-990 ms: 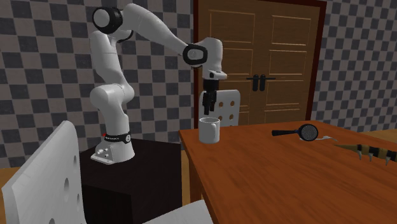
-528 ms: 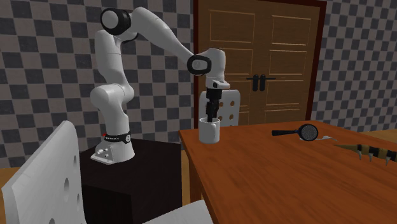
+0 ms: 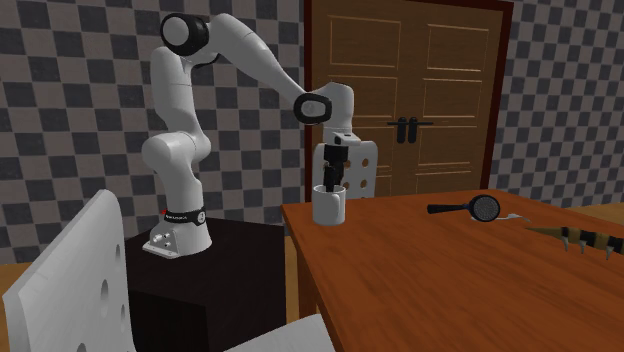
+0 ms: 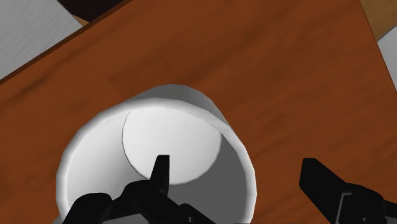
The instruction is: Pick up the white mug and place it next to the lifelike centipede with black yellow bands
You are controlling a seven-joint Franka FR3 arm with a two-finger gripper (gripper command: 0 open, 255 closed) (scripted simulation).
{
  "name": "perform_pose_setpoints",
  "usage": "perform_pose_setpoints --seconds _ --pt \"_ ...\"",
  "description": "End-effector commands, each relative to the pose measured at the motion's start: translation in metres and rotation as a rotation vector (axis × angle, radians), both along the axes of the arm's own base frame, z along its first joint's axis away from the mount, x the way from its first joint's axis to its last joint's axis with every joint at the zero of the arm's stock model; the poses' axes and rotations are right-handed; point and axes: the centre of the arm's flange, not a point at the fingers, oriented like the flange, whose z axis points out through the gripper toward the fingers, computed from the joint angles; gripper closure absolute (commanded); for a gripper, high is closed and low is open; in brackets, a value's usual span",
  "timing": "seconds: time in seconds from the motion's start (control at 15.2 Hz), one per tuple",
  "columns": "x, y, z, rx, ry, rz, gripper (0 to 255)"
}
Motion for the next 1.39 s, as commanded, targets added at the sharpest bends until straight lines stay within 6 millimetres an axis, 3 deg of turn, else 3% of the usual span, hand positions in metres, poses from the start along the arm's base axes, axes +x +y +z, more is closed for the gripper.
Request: perform_pose_setpoints --seconds 0.0,0.07,0.13,0.73,1.32 --pt "0.000 0.000 0.000 0.000 0.000 0.000 0" --pt "0.000 0.000 0.000 0.000 0.000 0.000 0" --pt "0.000 0.000 0.000 0.000 0.000 0.000 255" --pt "0.000 0.000 0.000 0.000 0.000 0.000 255" --pt "0.000 0.000 0.047 0.000 0.000 0.000 255"
